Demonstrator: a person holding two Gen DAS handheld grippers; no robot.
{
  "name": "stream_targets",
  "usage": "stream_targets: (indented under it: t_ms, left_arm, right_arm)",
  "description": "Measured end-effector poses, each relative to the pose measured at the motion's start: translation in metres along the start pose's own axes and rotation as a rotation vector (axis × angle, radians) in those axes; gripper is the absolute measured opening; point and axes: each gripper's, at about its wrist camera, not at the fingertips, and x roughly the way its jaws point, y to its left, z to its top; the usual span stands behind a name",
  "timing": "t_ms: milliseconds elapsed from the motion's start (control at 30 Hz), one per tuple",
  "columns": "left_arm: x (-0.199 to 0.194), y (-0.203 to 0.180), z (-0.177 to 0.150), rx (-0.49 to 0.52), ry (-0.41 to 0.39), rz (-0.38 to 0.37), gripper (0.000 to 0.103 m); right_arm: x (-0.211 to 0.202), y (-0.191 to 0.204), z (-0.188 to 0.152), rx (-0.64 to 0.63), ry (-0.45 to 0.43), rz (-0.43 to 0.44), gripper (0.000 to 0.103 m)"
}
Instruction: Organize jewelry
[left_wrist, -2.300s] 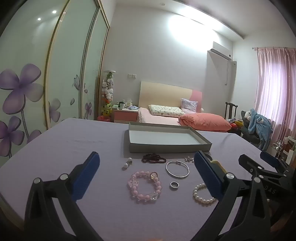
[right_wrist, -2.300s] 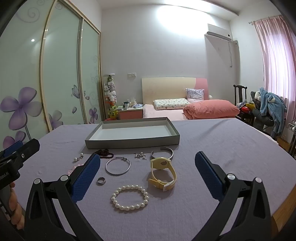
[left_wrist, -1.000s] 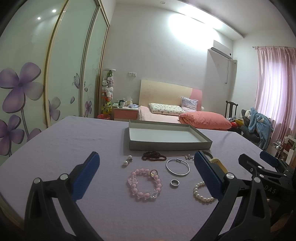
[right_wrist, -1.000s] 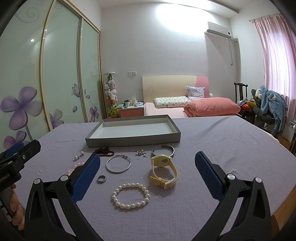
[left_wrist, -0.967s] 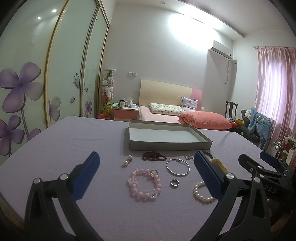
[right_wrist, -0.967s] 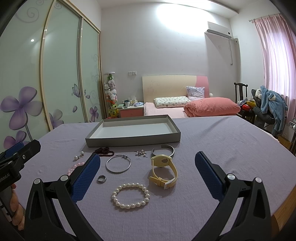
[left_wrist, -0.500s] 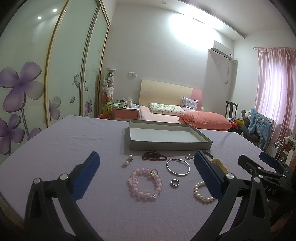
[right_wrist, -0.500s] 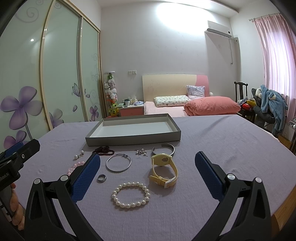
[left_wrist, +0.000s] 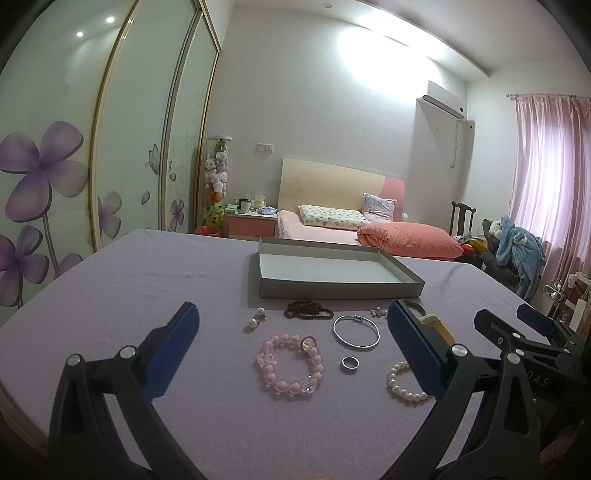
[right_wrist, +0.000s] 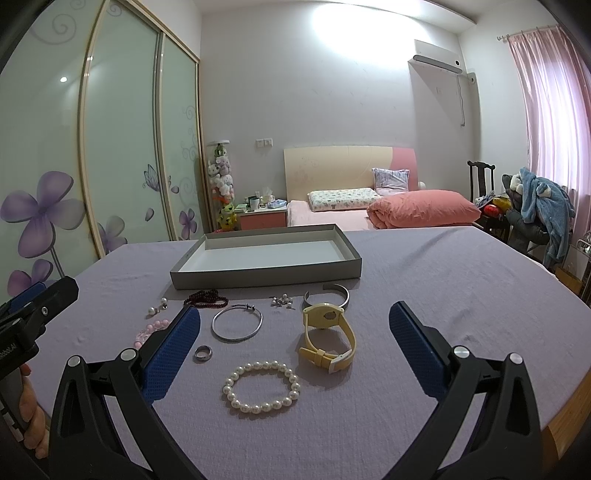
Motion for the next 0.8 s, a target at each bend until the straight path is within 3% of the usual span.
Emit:
stream_targets:
  t_ms: [800]
  left_arm:
    - [0.0,0.001,0.0,-0.003,0.001,-0.001,0.099]
  right_arm:
    - [0.003,0.003,-0.009,0.001,0.006,0.001,0.101]
